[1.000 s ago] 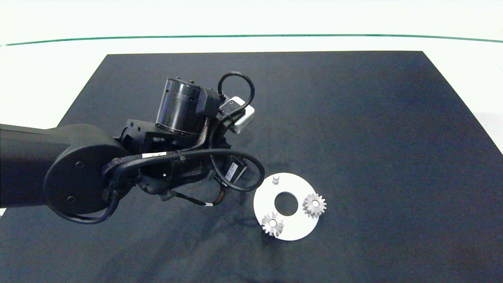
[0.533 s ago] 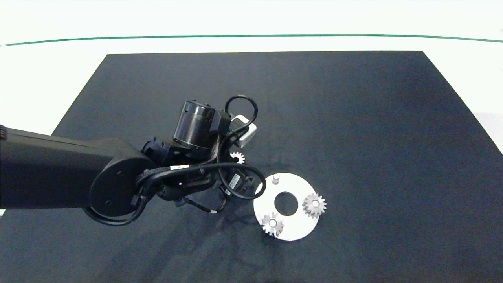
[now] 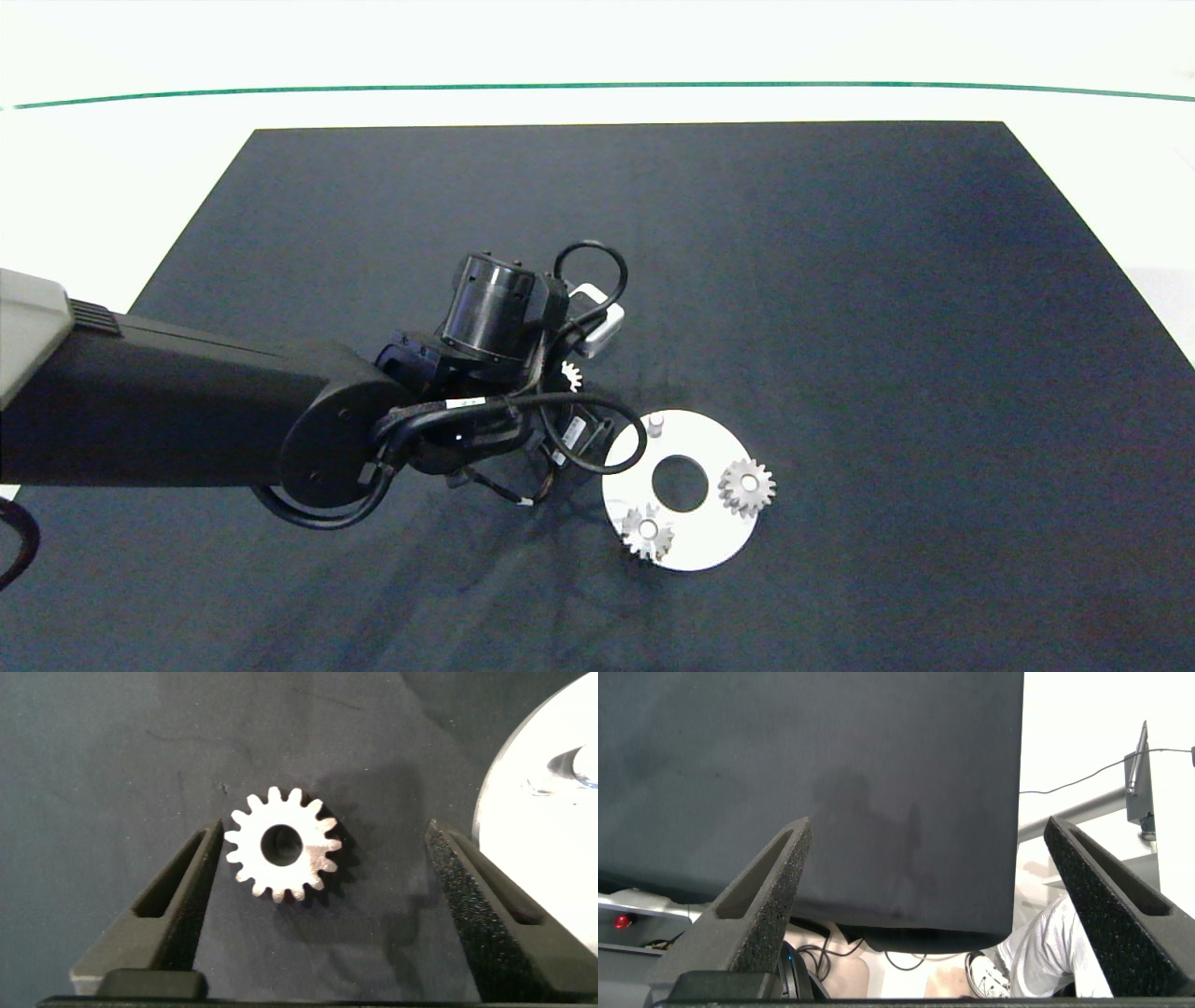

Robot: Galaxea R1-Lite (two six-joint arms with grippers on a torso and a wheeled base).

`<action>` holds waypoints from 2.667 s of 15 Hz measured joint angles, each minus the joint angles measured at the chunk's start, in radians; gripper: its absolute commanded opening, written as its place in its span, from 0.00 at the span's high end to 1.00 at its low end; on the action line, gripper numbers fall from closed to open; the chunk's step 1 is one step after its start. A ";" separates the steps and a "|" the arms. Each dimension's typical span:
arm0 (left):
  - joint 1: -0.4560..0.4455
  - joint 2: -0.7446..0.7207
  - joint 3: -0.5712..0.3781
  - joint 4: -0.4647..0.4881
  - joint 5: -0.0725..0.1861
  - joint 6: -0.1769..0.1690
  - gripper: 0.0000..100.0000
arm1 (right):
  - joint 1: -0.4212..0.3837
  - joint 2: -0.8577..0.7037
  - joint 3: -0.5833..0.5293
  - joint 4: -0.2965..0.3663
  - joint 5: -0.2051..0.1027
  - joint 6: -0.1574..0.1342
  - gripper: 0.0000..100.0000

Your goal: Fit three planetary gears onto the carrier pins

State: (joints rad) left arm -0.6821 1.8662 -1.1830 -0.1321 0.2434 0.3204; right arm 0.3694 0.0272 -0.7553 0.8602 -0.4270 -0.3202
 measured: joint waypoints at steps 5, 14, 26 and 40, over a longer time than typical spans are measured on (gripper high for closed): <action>0.011 0.004 -0.023 0.003 -0.007 0.004 0.27 | 0.000 -0.002 0.008 0.000 0.000 0.000 0.00; 0.021 0.006 -0.022 0.003 -0.016 0.007 0.45 | 0.001 -0.005 0.008 0.000 0.000 0.000 0.00; 0.032 -0.001 -0.017 0.003 -0.023 0.010 0.69 | 0.000 -0.005 0.007 0.000 0.000 0.000 0.00; 0.001 -0.054 -0.029 0.077 -0.021 0.016 0.87 | 0.002 -0.005 0.006 0.000 0.000 0.000 0.00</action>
State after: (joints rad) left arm -0.6806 1.8117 -1.2121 -0.0553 0.2226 0.3366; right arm 0.3713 0.0219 -0.7489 0.8602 -0.4272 -0.3202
